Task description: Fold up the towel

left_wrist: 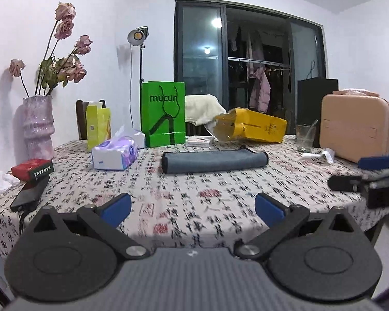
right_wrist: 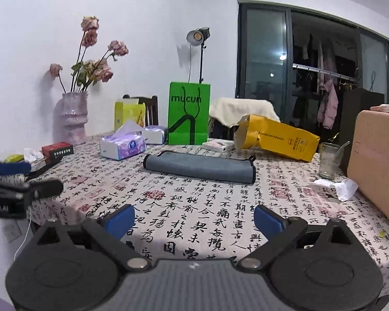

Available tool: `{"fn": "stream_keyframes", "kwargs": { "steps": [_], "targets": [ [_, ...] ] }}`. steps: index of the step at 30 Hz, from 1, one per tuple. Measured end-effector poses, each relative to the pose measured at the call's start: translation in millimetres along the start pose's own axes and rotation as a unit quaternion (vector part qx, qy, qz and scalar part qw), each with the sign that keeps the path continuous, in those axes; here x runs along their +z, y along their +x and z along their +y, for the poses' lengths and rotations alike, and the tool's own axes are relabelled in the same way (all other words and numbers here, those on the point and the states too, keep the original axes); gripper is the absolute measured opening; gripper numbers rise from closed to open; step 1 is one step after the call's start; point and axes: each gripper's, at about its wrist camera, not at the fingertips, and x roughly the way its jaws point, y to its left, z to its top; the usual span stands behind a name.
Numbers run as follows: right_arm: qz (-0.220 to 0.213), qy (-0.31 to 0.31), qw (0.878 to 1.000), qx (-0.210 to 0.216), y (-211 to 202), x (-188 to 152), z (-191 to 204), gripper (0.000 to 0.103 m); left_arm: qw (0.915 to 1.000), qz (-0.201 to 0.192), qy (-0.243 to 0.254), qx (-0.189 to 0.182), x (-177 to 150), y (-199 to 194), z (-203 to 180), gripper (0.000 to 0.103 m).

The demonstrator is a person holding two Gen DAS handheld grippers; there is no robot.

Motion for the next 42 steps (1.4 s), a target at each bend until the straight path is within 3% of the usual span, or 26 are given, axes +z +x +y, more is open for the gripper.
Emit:
{"fn": "stream_keyframes", "kwargs": {
  "steps": [10,14,23,31,42],
  "targets": [
    [-0.019,0.011,1.0,-0.021,-30,-10,-1,0.099,0.9995,-0.026,0.006,0.015,-4,-25,-4,0.103],
    [-0.026,0.012,1.0,-0.011,-42,-18,1,0.1,0.9993,-0.03,0.01,0.022,-2,-31,-9,0.103],
    [-0.027,0.033,0.999,-0.015,-67,-20,-2,0.1,0.9996,-0.008,-0.02,0.017,-6,-44,-3,0.103],
    [-0.021,0.051,0.998,-0.016,-78,-21,-6,0.1,0.9994,0.023,-0.015,0.021,-9,-48,3,0.103],
    [-0.015,0.053,0.998,-0.007,-77,-24,-4,0.1,0.9996,0.019,-0.016,0.01,-9,-47,1,0.103]
  ]
}}
